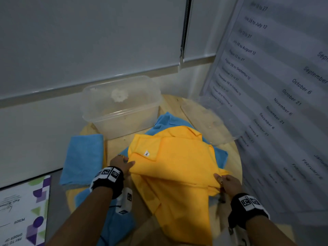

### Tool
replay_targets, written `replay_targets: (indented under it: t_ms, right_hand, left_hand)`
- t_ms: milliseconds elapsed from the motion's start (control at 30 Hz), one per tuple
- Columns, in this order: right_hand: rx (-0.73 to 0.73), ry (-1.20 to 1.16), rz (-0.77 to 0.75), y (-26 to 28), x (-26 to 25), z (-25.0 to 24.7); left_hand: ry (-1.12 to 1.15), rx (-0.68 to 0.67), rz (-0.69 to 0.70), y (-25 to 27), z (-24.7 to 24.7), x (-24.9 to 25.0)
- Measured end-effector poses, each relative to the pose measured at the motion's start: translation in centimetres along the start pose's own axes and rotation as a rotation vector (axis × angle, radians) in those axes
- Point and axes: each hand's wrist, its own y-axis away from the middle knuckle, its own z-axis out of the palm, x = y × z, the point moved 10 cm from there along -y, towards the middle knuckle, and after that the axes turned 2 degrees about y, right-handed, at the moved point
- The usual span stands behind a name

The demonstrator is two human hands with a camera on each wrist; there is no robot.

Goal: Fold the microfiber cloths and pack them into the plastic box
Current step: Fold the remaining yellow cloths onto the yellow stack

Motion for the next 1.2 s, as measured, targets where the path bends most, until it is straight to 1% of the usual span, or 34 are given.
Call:
replay_targets:
  t_ms: [67,133,167,200,267,333,367,400,467,533,567,600,633,667,700,767,833,900,933,1000,1033,1100,1167,1200]
  right_hand:
    - [0.034,0.029,-0.063,-0.8,-0.5,-0.7]
    - [0.030,0.125,-0.097,-2.0,0.0,-1.0]
    - [-0.012,0.191,-0.104,-2.3,0.2,-0.6]
    - [-0.076,0.265,-0.079,-2.1,0.2,0.0]
    - [-0.230,0.436,-0.005,-1.4,0.8,1.6]
    - [-0.368,0.614,0.061,-0.3,0.7,2.9]
    - [-0.400,0.688,0.078,-0.3,0.4,3.1]
    - [-0.384,0.737,0.102,-0.4,-0.1,3.0]
    - [-0.275,0.780,0.106,-1.0,-1.9,2.1]
    - [-0.100,0.719,0.002,-2.5,-4.6,1.1]
    - [-0.005,0.638,-0.061,-3.2,-5.9,0.6]
    - [0.074,0.553,-0.090,-3.5,-6.9,0.1]
    - [0.124,0.485,-0.106,-3.8,-7.5,-0.1]
    - [0.132,0.440,-0.114,-4.1,-7.9,0.1]
    - [0.109,0.411,-0.137,-4.5,-8.4,0.7]
    - [0.042,0.379,-0.150,-5.6,-8.3,2.2]
    - [0.012,0.358,-0.155,-6.1,-8.0,3.1]
    - [0.032,0.309,-0.128,-6.3,-7.7,3.3]
    - [0.050,0.267,-0.103,-6.4,-7.4,3.1]
    - [0.103,0.144,-0.019,-6.6,-6.5,2.6]
    - [0.099,0.101,0.027,-6.5,-6.3,2.5]
    - [0.008,0.061,0.150,-6.7,-5.4,3.1]
    - [-0.053,-0.009,0.277,-7.2,-4.2,3.4]
    - [-0.073,-0.094,0.339,-7.2,-3.8,3.6]
  left_hand:
    - [-0.018,0.023,-0.009,0.1,-0.6,-0.3]
    - [-0.149,-0.046,-0.035,0.2,-0.2,-0.8]
    - [-0.216,-0.107,-0.066,0.3,0.3,-1.3]
    - [-0.274,-0.161,-0.092,0.4,0.9,-1.7]
    - [-0.376,-0.210,-0.118,0.5,1.7,-2.0]
    - [-0.422,-0.180,-0.074,0.3,1.8,-0.9]
    - [-0.413,-0.157,-0.042,0.1,1.7,-0.1]
    - [-0.384,-0.133,-0.009,-0.3,1.7,0.8]
    - [-0.327,-0.068,0.072,-1.0,1.2,2.7]
    - [-0.283,-0.039,0.155,-1.6,0.9,4.6]
    - [-0.276,-0.038,0.190,-1.8,1.0,5.3]
    - [-0.275,-0.039,0.217,-2.1,1.2,5.9]
    - [-0.280,-0.045,0.231,-2.2,1.5,6.3]
    - [-0.268,-0.049,0.232,-2.4,1.8,6.4]
    - [-0.231,-0.047,0.202,-2.7,1.9,6.2]
    - [-0.132,-0.022,0.069,-3.4,1.6,4.7]
    - [-0.051,-0.017,-0.094,-4.0,1.5,2.8]
    - [0.016,-0.063,-0.167,-4.4,2.0,2.3]
    - [0.027,-0.080,-0.164,-4.7,2.3,2.5]
    - [-0.025,-0.099,-0.124,-5.4,2.6,3.0]
    - [-0.044,-0.106,-0.114,-5.6,2.8,3.1]
    - [-0.018,-0.110,-0.112,-5.8,2.9,3.2]
    - [-0.019,-0.112,-0.111,-5.7,2.7,3.3]
    - [-0.033,-0.120,-0.105,-5.7,2.6,3.3]
